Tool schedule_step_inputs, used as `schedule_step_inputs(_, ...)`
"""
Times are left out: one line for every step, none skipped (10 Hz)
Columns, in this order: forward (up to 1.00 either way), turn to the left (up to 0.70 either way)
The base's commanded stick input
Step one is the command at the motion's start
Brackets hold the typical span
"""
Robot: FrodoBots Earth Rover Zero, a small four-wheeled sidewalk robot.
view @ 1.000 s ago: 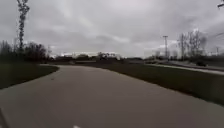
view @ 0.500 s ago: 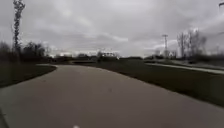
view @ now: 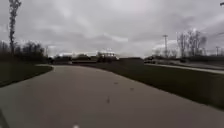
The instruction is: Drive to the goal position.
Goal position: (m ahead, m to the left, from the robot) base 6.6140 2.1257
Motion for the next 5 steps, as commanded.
schedule_step_inputs(1.0,0.4)
schedule_step_inputs(1.0,0.25)
schedule_step_inputs(1.0,0.06)
schedule_step_inputs(1.0,0.0)
schedule_step_inputs(1.0,0.0)
